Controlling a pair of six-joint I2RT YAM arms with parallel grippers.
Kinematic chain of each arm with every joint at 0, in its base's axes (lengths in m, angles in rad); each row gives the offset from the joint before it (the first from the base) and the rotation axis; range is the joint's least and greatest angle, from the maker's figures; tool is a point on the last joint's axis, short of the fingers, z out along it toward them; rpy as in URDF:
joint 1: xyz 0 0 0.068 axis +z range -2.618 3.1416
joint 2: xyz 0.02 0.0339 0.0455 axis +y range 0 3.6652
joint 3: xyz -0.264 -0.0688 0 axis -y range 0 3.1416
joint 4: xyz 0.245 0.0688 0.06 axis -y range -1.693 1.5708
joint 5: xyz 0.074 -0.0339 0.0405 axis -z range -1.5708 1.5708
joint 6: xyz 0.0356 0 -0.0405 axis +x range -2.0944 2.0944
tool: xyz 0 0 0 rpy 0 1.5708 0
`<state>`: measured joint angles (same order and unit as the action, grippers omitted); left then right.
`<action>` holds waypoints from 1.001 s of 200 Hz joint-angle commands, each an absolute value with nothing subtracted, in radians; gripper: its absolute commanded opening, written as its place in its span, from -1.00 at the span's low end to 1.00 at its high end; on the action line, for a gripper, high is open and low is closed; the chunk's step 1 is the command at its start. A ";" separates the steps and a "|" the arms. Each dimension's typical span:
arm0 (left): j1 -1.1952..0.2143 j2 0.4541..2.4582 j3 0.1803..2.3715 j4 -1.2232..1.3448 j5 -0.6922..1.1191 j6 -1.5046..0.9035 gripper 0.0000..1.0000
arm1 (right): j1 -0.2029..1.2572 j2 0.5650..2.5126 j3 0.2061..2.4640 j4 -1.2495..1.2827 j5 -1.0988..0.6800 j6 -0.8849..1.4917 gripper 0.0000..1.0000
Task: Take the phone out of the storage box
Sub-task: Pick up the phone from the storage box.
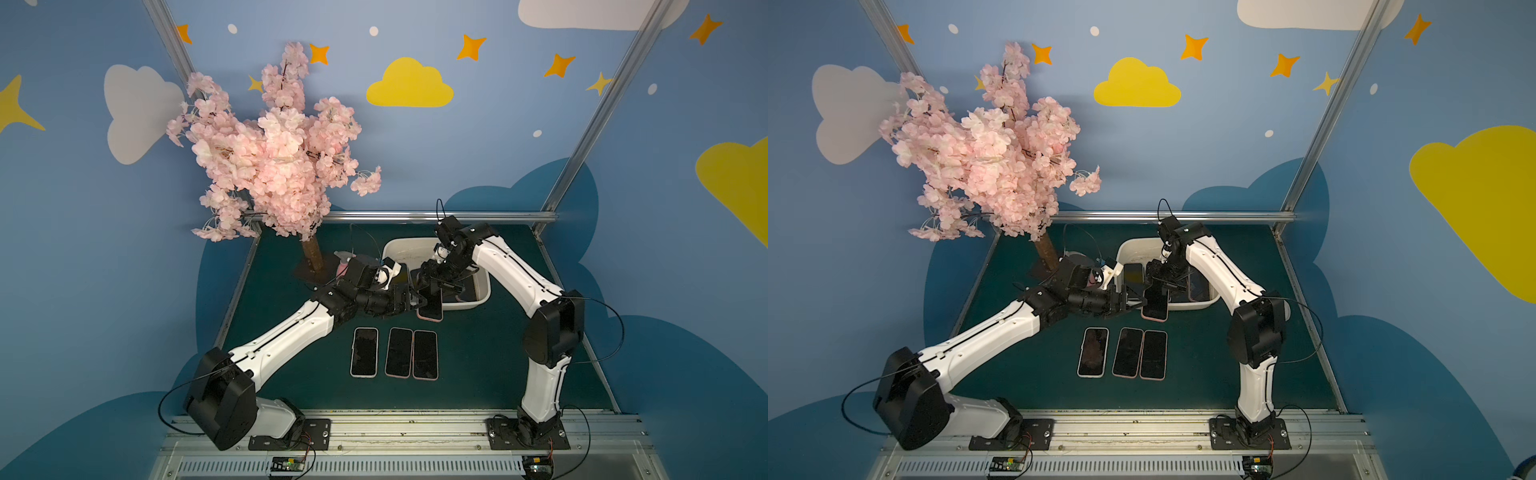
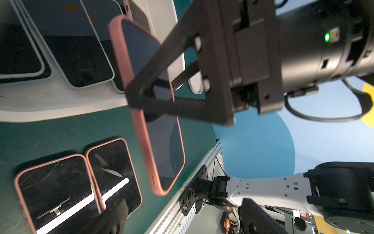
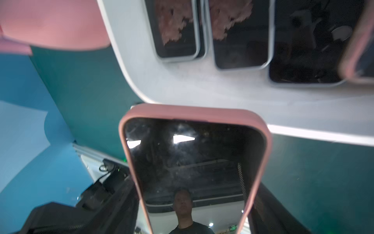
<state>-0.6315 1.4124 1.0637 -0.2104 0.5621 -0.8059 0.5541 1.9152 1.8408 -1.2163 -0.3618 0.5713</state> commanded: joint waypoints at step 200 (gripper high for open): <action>-0.655 1.315 1.037 -0.318 0.478 -0.819 -0.78 | 0.583 1.710 1.754 -1.138 -0.450 0.544 0.97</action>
